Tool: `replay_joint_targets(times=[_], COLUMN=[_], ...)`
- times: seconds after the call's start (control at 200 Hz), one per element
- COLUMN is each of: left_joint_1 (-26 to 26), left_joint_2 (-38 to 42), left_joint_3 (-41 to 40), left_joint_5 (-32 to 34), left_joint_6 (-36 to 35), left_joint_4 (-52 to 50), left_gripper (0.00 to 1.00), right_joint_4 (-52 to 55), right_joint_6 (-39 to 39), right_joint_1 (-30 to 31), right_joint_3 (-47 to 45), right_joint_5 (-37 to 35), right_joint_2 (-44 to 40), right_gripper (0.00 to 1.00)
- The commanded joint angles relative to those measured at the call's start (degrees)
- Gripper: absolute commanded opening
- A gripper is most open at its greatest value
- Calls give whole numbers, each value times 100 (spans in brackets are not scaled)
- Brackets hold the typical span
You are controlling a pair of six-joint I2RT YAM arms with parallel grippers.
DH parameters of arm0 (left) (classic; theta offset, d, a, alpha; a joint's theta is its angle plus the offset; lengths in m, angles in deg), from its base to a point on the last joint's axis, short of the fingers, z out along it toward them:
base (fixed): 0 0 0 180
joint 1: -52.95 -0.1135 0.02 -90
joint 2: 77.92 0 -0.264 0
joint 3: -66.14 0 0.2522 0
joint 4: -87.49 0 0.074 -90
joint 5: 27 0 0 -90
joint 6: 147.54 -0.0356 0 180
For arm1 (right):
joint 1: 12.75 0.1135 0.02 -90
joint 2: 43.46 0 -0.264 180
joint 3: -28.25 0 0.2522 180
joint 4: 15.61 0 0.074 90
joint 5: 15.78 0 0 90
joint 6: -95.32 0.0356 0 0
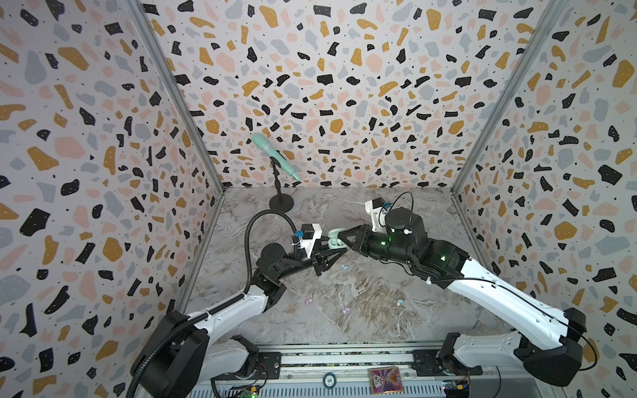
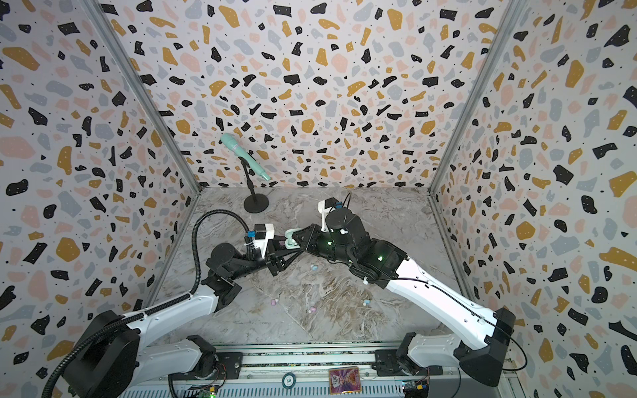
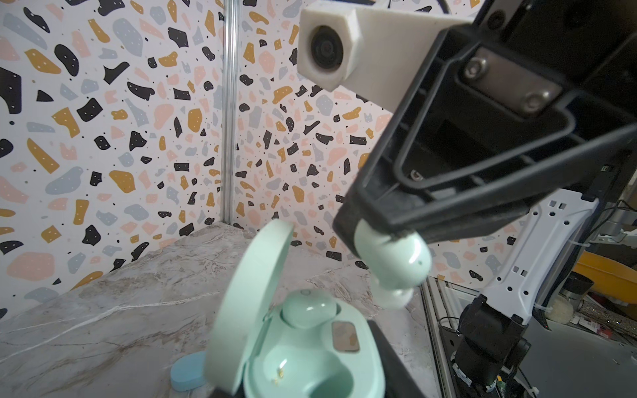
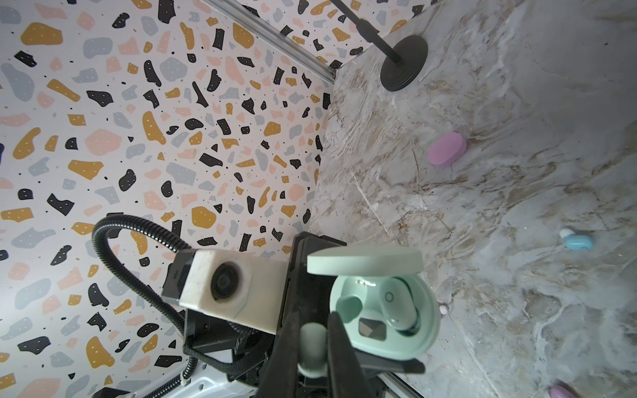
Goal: Insert wireless bluetooth earbuds into charging case
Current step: Insert the wireless bluetooth earbud into the charging case.
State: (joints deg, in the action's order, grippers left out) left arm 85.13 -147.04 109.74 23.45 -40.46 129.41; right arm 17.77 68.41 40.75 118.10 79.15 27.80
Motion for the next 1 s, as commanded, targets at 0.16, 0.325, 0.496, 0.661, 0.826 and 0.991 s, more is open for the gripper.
replay_joint_targets(times=[0.16,0.325,0.496,0.661,0.826,0.991], left_joint_1=[69,77,93,95,95,95], left_joint_2=[171,214,214,250,259,268], left_joint_3=[196,221,259,250,224,214], left_joint_5=[-18,-18,-35,-18,0,9], left_joint_6=[-96,-99,-108,-143,-178,-178], left_joint_4=[294,290,277,234,202,217], left_gripper=[36,36,36,36,36,36], right_joint_4=[-278,-321,-475,-454,-418,-297], right_joint_6=[41,84,159,152,202,230], right_joint_1=[28,26,42,82,155,209], right_joint_3=[-101,-182,-262,-249,-274,-362], right_joint_5=[94,138,221,253,249,138], right_joint_2=[80,87,94,98,49,-31], right_gripper=[7,7,7,7,7,6])
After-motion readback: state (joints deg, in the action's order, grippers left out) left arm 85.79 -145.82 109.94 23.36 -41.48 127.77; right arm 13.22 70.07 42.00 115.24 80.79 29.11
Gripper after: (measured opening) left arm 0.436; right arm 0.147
